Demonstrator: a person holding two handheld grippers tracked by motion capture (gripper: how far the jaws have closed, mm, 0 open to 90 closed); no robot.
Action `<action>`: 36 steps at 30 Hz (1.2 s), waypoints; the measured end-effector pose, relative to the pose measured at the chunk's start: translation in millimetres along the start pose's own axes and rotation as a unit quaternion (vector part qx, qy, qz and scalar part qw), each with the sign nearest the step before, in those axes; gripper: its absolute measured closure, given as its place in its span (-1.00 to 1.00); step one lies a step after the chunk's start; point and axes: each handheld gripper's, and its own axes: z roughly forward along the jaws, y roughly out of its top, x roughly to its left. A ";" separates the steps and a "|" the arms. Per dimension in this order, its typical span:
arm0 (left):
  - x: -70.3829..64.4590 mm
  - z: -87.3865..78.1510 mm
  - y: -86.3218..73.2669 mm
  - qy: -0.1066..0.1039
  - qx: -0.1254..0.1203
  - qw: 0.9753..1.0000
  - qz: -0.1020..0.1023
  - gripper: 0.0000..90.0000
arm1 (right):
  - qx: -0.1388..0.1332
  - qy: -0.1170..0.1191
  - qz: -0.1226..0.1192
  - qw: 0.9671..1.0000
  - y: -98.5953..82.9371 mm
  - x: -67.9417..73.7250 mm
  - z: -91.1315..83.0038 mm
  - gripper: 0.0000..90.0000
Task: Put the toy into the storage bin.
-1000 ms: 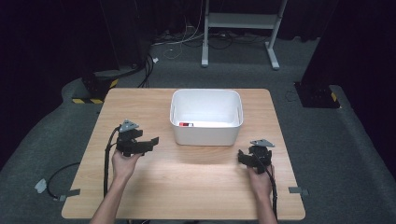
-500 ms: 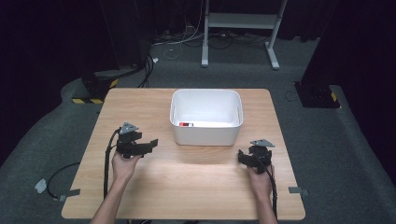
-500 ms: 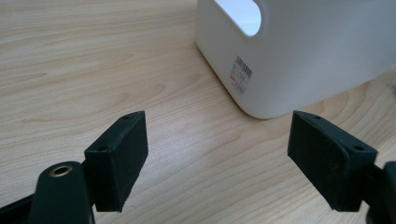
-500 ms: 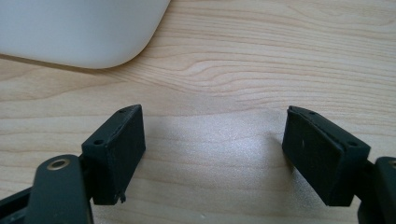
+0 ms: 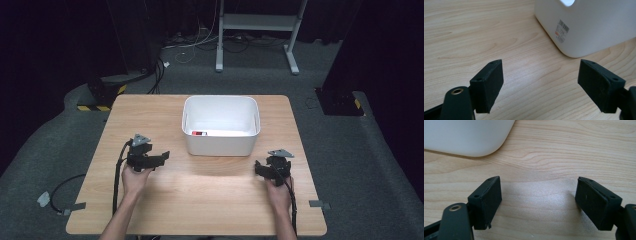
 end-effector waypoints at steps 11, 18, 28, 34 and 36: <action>2.4 5.8 -5.1 0.003 0.005 1.000 -0.001 -0.53 | 0.000 0.000 0.000 1.000 0.0 0.0 0.0 -0.53; 5.7 8.8 -8.6 0.006 0.001 1.000 -0.010 -0.53 | 0.000 0.000 0.000 1.000 0.0 0.0 0.0 -0.53; 9.4 17.0 -15.5 0.009 0.005 1.000 -0.020 -0.53 | 0.000 0.000 0.000 1.000 0.0 0.1 0.0 -0.53; 10.1 21.5 -18.2 0.016 0.011 1.000 -0.017 -0.53 | 0.000 0.000 0.000 1.000 0.0 0.1 -0.1 -0.53; 10.3 22.7 -18.8 0.017 0.011 1.000 -0.019 -0.53 | 0.000 0.000 0.000 1.000 -0.1 0.1 -0.1 -0.53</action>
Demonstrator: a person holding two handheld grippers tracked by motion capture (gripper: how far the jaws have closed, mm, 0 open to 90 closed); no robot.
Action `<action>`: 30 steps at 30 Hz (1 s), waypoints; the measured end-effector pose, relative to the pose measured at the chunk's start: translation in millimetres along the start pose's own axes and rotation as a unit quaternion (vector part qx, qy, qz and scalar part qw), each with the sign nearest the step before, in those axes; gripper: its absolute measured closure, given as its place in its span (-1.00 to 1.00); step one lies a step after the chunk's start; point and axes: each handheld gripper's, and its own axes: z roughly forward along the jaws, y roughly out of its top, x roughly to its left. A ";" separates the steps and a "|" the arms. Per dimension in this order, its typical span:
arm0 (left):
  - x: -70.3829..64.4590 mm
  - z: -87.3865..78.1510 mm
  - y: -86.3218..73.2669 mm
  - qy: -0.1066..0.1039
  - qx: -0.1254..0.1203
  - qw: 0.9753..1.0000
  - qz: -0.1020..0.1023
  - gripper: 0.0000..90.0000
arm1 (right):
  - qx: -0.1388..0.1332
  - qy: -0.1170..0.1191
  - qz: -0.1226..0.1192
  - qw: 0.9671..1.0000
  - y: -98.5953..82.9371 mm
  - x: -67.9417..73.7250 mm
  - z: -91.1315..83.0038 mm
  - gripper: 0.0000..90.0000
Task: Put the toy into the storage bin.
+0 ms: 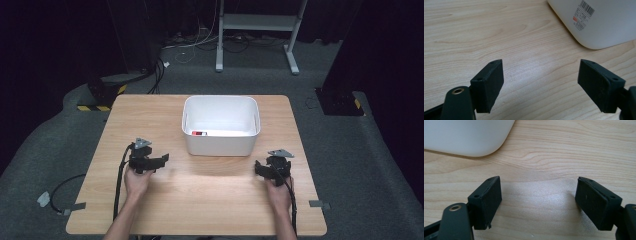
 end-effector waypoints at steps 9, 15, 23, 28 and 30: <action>1.0 4.7 -3.3 0.009 0.002 1.000 -0.002 -0.53 | 0.000 0.000 0.000 1.000 0.0 0.0 -0.1 -0.53; 1.6 6.9 -4.0 0.017 0.000 1.000 -0.003 -0.53 | 0.000 0.000 0.000 1.000 0.0 0.0 0.0 -0.53; 1.6 10.2 -4.9 0.026 0.002 1.000 0.001 -0.52 | 0.000 0.000 0.000 1.000 0.0 0.1 0.0 -0.53; 1.9 11.4 -5.7 0.034 0.002 0.999 0.005 -0.52 | 0.000 0.000 0.000 1.000 0.0 0.0 0.0 -0.53; 2.8 12.2 -6.4 0.038 0.006 0.999 0.008 -0.52 | 0.000 0.000 0.000 1.000 0.0 0.1 0.0 -0.53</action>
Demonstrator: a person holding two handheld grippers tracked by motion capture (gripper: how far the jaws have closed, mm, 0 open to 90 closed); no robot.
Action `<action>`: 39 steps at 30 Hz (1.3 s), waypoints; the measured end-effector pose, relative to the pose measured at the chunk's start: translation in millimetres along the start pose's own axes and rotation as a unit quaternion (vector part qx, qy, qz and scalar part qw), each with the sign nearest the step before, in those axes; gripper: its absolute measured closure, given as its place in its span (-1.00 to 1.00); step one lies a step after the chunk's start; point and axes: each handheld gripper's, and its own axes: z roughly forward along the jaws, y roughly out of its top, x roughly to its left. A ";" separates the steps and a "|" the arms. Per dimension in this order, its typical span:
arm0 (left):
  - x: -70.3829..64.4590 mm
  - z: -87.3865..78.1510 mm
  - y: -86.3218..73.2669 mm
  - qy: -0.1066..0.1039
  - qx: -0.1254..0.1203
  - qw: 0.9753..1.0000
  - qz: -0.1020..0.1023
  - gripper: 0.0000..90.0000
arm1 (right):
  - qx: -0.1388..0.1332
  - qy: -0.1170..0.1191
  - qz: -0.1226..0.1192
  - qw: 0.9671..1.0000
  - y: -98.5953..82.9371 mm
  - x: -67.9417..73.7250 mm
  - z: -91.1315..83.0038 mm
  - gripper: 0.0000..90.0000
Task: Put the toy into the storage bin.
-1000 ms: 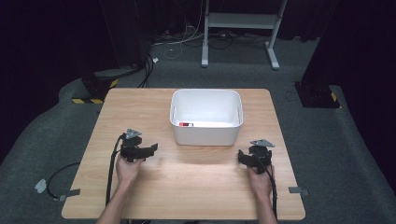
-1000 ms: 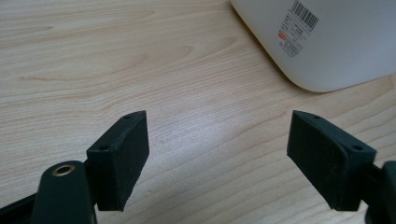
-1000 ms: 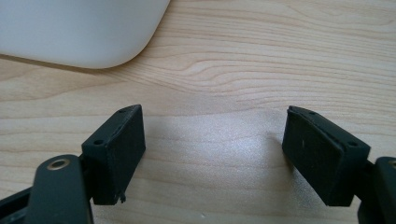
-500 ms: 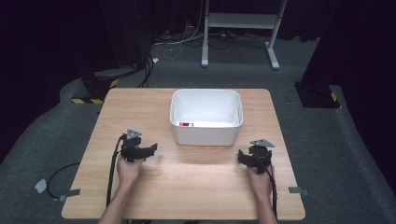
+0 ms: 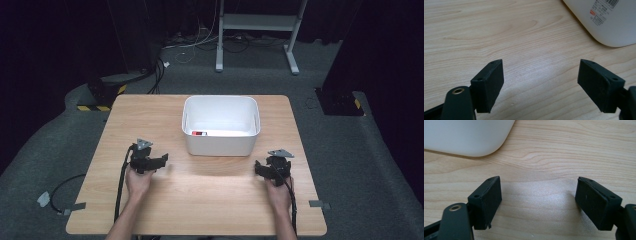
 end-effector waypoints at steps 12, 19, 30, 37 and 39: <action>4.6 5.7 -3.7 0.014 0.005 1.000 -0.004 -0.52 | 0.000 0.000 0.000 1.000 0.0 -0.1 0.0 -0.53; 6.0 7.7 -4.7 0.017 0.006 1.000 -0.010 -0.52 | 0.000 0.000 0.000 1.000 0.0 0.0 0.0 -0.53; 6.9 12.1 -7.9 0.022 0.013 1.000 -0.009 -0.51 | 0.000 0.000 0.000 1.000 0.0 0.0 0.0 -0.53; 6.3 13.9 -9.0 0.025 0.016 1.000 -0.005 -0.51 | 0.000 0.000 0.000 1.000 0.0 0.0 0.0 -0.53; 6.1 14.4 -9.2 0.025 0.016 1.000 -0.006 -0.51 | 0.000 0.000 0.000 1.000 0.0 0.0 0.0 -0.53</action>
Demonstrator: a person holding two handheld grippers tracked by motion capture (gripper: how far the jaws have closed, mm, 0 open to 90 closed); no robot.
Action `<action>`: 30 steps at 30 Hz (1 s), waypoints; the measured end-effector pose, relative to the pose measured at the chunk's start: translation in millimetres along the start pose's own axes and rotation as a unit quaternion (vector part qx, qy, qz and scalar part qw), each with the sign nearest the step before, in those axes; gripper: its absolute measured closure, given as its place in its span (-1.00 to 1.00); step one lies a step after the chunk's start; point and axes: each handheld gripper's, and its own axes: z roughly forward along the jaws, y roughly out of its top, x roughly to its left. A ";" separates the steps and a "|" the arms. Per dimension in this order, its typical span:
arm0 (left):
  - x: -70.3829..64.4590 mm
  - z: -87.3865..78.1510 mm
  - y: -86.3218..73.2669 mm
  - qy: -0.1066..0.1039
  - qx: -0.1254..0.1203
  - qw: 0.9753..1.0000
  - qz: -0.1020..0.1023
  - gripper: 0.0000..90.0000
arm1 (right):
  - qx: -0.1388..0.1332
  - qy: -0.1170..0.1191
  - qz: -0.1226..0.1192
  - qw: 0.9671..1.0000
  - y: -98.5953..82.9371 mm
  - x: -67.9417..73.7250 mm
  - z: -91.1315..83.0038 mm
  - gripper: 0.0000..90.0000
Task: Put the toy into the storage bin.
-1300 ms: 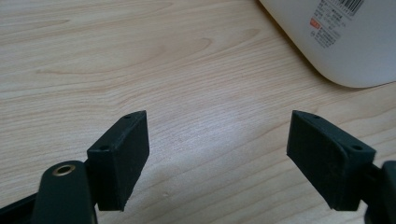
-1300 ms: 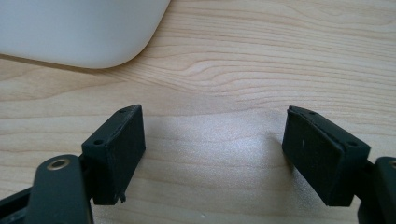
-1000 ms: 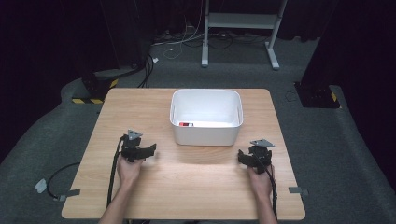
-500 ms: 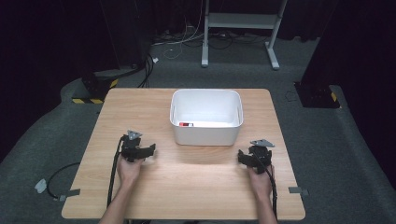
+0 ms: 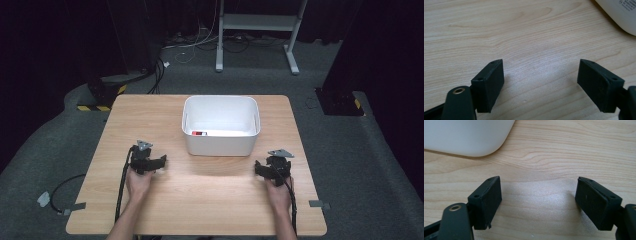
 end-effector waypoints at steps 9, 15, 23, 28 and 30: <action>0.7 1.5 -1.4 0.007 -0.002 1.000 0.000 -0.51 | 0.000 0.000 0.000 1.000 0.0 0.0 0.0 -0.53; -0.4 2.1 -2.9 0.012 -0.005 1.000 0.010 -0.52 | 0.000 0.000 0.000 1.000 0.0 0.0 0.0 -0.53; -1.8 1.8 -3.8 0.013 -0.005 1.000 0.010 -0.55 | 0.000 0.000 0.000 1.000 0.0 0.0 0.0 -0.53; -1.5 2.0 -3.8 0.010 -0.005 1.000 0.009 -0.57 | 0.000 0.000 0.000 1.000 -0.1 0.0 0.0 -0.53; -1.5 1.9 -3.9 0.010 -0.005 1.000 0.009 -0.57 | 0.000 0.000 0.000 1.000 -0.1 0.0 0.0 -0.53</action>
